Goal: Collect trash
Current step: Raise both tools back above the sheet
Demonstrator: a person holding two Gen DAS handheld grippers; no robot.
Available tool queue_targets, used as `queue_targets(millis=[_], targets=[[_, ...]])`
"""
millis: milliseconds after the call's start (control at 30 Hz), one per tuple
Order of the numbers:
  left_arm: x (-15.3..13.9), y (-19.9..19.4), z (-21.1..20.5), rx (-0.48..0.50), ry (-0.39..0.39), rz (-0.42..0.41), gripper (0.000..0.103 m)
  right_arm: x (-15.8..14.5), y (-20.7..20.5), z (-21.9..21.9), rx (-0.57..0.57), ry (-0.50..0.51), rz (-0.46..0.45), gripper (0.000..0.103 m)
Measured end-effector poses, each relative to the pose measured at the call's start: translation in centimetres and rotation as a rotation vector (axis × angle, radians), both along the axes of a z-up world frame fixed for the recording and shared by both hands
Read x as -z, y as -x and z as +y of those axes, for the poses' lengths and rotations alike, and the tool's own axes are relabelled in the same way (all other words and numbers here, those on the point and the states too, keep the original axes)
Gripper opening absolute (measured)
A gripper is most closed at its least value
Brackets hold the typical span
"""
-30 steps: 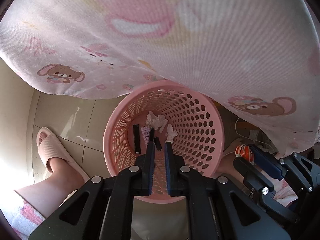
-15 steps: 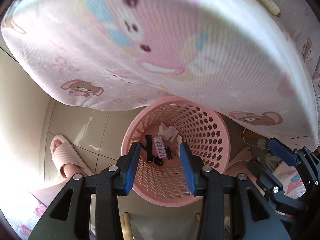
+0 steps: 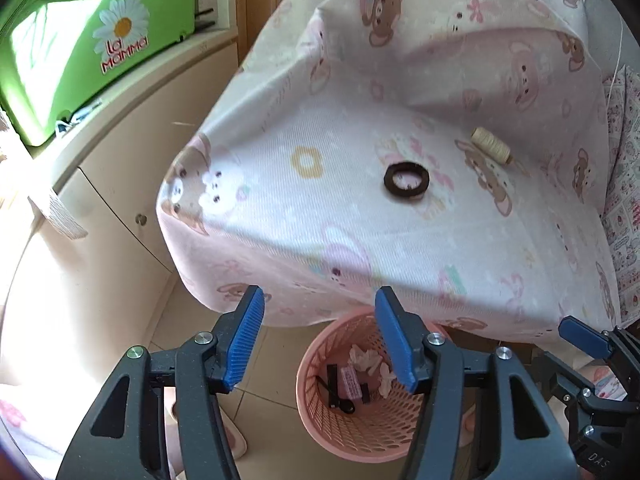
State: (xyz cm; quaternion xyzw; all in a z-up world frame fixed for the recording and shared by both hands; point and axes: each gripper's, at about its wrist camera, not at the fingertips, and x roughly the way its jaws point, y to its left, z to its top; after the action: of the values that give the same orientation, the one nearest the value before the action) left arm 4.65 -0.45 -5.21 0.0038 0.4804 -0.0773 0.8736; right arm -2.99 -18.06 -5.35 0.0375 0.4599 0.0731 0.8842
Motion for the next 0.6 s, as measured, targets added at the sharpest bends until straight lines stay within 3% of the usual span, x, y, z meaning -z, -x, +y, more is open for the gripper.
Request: queue_targets(millis=[133,233,333,600], targets=[[-2.2,0.5,0.2,-0.012,-0.023,-0.119,0.066,-2.3,0.6,-0.3,0.009,0.033,-0.101,0.058],[-3.4,0.9,0.0,-0.004,-0.059,-0.199,0.073,-3.4,0.8,-0.6,0.042,0.039,-0.155,0.065],[-3.6,1.1,-0.1,-0.005,-0.059,-0.211,0.082,-3.8,0.7,-1.2,0.062,0.043,-0.178,0.067],[-3.6,1.1,-0.3,-0.022,-0.075,-0.224,0.086,-4.4,0.2,-1.1,0.104,0.119,-0.244,0.073]])
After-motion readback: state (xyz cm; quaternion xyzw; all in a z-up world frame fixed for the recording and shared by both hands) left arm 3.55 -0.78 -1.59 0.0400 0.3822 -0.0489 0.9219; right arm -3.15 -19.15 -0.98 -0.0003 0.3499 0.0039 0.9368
